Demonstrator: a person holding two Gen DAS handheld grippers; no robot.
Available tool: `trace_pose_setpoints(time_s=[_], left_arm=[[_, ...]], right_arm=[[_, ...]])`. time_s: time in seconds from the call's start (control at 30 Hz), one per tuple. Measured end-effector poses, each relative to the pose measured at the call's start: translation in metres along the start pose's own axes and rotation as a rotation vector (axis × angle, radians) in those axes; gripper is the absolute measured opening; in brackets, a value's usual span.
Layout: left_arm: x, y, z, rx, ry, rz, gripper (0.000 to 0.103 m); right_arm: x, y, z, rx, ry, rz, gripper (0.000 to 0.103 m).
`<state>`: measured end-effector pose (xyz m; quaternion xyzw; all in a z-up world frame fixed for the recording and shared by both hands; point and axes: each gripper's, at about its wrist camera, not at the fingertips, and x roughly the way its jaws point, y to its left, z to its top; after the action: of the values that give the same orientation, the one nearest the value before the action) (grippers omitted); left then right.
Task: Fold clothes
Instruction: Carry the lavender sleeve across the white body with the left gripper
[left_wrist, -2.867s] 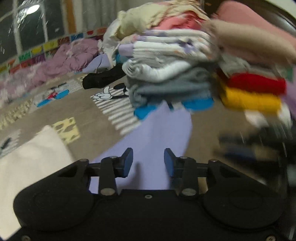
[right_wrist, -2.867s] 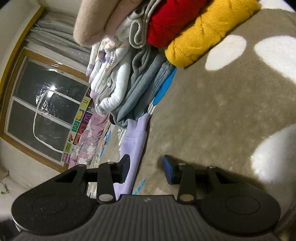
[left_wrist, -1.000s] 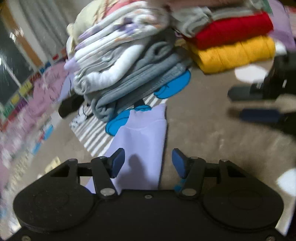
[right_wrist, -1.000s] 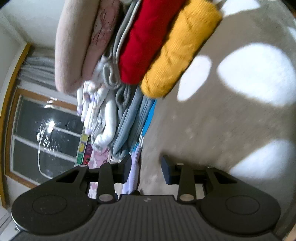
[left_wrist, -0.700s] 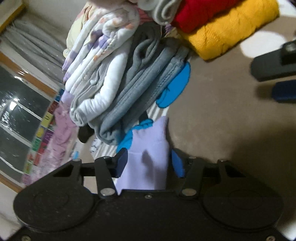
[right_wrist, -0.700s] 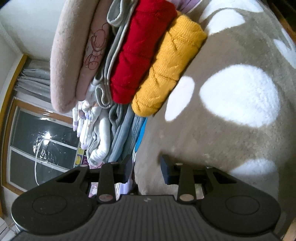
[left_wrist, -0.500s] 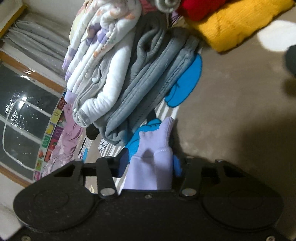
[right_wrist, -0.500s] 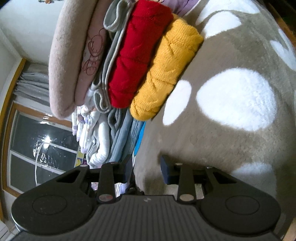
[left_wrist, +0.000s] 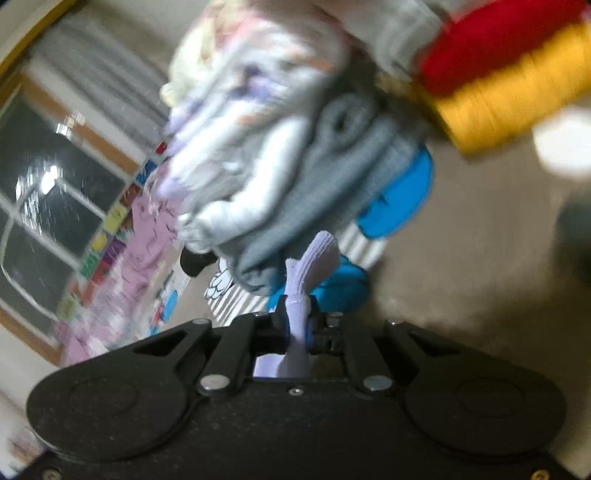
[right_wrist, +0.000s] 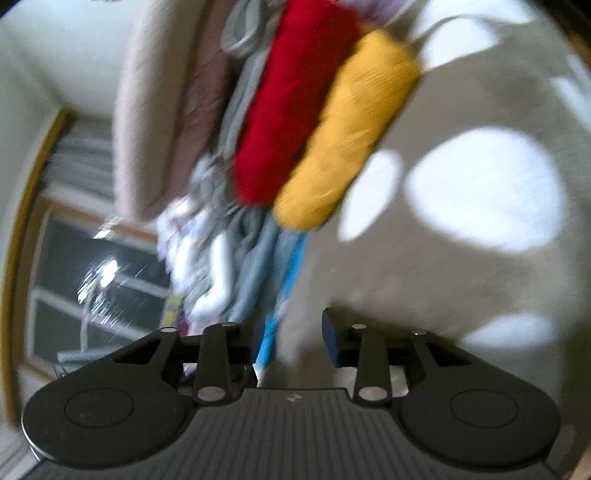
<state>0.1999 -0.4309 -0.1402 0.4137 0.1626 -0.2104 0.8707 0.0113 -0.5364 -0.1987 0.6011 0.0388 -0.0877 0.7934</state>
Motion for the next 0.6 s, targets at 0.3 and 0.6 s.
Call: trace_pose_setpoints(time_s=[0.3,0.6], left_arm=[[-0.071,0.143,0.0,-0.4,-0.125,-0.208,0.006],[-0.128,0.212,-0.047,-0.571,-0.154,-0.142,0.006]], right_arm=[[0.025,0.097,-0.09,-0.608,0.304,0.168,0.049],[0.021,0.133,-0.181,-0.981,0.443,0.209,0.061]])
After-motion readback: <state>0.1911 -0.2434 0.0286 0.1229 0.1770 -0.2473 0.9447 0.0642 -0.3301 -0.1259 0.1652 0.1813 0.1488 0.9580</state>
